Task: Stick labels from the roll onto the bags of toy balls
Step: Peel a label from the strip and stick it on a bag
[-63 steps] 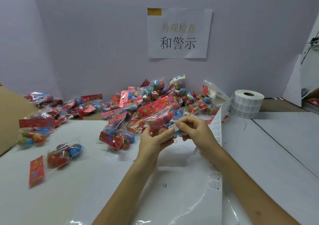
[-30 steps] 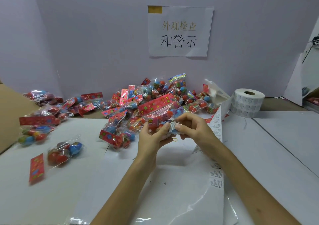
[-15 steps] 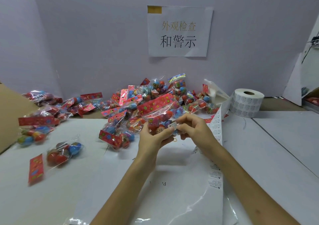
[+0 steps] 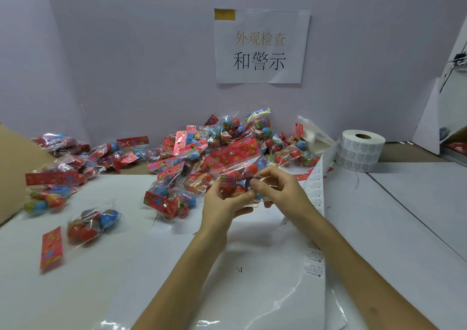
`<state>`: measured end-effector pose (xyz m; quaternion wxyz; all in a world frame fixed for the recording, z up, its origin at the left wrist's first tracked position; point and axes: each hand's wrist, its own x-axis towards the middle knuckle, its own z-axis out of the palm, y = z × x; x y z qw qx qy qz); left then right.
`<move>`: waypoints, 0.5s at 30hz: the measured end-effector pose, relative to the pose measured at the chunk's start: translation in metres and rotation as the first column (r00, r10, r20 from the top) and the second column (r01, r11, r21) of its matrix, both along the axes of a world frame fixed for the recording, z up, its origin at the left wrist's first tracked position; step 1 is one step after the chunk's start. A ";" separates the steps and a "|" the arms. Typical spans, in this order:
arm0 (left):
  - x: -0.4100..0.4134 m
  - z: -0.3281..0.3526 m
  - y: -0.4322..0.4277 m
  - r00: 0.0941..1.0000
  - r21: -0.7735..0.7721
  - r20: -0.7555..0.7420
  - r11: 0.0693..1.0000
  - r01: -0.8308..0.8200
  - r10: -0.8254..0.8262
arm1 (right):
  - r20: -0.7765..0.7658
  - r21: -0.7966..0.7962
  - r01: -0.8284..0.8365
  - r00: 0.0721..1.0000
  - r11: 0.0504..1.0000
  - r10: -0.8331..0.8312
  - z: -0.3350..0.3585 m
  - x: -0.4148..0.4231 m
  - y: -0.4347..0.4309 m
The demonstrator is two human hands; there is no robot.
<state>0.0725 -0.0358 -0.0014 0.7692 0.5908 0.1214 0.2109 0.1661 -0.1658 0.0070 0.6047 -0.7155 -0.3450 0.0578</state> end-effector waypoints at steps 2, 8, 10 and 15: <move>-0.001 0.000 0.000 1.000 0.006 -0.004 1.000 -0.010 0.010 | -0.010 0.008 -0.007 1.000 1.000 0.007 0.000 0.001 0.000; -0.002 0.002 -0.002 1.000 0.033 -0.013 0.999 -0.018 0.019 | -0.049 0.018 -0.040 0.998 0.999 0.041 -0.002 0.000 0.002; -0.002 0.003 -0.003 1.000 0.027 -0.017 1.000 0.003 -0.002 | -0.048 0.022 -0.044 0.998 0.999 0.045 -0.001 -0.001 0.001; -0.003 0.001 -0.004 1.000 0.038 0.001 0.999 -0.012 0.012 | -0.035 0.012 -0.066 0.997 0.998 0.067 -0.001 0.000 0.001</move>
